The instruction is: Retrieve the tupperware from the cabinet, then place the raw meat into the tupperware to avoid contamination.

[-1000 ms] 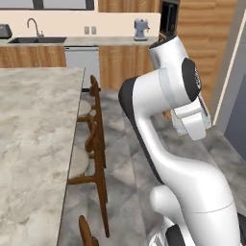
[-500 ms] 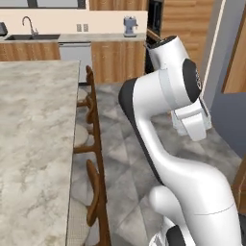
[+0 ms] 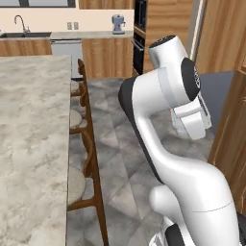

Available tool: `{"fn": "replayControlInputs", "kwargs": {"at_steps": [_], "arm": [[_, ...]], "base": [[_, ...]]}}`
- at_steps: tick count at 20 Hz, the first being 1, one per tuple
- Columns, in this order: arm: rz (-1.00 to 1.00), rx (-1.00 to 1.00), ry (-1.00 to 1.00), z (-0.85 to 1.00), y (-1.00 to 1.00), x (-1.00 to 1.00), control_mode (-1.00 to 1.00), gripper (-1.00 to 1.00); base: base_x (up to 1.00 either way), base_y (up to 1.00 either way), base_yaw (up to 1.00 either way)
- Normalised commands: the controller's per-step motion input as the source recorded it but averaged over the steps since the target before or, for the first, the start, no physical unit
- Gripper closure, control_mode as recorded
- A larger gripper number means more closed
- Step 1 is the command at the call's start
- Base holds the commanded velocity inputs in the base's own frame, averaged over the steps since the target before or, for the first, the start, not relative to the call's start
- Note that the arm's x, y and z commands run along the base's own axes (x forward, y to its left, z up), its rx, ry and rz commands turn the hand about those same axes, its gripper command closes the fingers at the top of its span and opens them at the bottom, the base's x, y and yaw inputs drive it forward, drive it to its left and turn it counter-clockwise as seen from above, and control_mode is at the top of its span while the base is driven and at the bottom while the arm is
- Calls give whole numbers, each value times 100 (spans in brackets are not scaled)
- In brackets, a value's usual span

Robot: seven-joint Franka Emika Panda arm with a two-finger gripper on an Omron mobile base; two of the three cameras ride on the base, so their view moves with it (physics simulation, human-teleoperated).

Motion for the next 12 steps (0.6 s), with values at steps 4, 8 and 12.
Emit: {"fn": "replayControlInputs", "kwargs": {"at_steps": [4,8,12], "arm": [[0,0,0,0,0,0,100,100],[0,0,0,0,0,0,100,100],[0,0,0,0,0,0,100,100]], "base": [[-100,-3,0],[-99,0,1],[-68,-1,4]]}}
